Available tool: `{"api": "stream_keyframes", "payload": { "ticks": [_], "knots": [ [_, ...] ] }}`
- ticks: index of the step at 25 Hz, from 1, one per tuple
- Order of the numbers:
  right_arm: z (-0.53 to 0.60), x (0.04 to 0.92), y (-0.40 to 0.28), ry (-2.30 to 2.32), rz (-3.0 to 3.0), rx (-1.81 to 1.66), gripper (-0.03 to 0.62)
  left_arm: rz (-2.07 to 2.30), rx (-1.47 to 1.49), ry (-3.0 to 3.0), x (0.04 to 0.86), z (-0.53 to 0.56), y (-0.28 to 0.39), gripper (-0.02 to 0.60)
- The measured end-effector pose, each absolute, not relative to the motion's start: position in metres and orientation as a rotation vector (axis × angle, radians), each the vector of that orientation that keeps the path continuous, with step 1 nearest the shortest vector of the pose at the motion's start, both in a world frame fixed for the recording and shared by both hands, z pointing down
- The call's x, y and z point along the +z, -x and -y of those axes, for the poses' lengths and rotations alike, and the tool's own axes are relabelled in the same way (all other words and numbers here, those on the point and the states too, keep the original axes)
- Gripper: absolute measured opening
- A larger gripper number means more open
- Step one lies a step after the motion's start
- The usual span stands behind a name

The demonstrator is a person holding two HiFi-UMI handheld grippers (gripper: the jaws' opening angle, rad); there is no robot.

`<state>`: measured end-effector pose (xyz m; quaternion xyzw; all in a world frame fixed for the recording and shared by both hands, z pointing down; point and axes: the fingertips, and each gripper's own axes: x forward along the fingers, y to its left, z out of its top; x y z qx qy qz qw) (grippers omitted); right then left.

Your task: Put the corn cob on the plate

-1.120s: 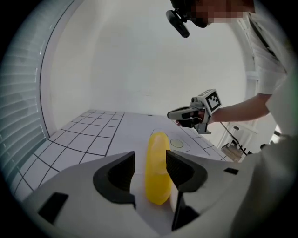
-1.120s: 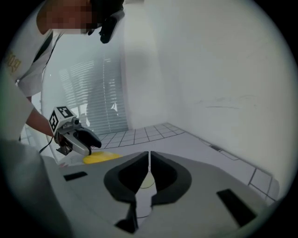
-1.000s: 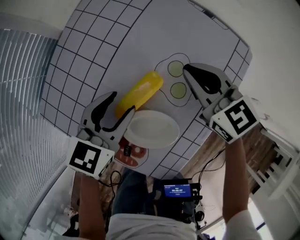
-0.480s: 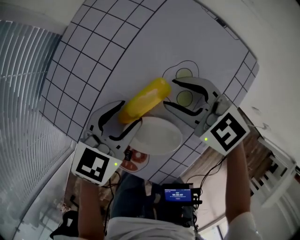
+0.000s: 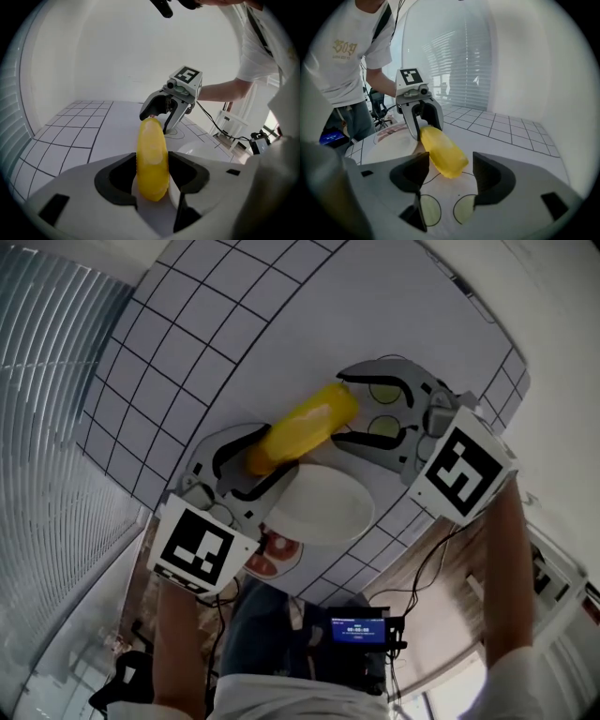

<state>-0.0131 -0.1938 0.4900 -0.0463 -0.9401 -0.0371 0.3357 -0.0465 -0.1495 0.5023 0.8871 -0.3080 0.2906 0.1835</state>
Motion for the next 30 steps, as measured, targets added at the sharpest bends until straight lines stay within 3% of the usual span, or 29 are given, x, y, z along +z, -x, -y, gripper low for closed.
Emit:
{"api": "stream_keyframes", "payload": {
  "ticks": [8,11,14,30],
  "knots": [
    [0.187,0.496,0.02,0.337,2.314,-0.139,0.286,0.809,0.844,-2.513,0.502,0.148,0.045,0.219],
    [0.184,0.512,0.024,0.369,2.235,-0.235,0.314,0.809,0.835,-2.51,0.502,0.149,0.045,0.219],
    [0.183,0.516,0.028,0.393,2.221,-0.326,0.296,0.801,0.849,-2.504,0.502,0.149,0.045,0.218],
    [0.172,0.501,0.027,0.22,2.257,-0.347,0.287,0.715,0.968,-2.58,0.496,0.141,0.049,0.212]
  ]
}}
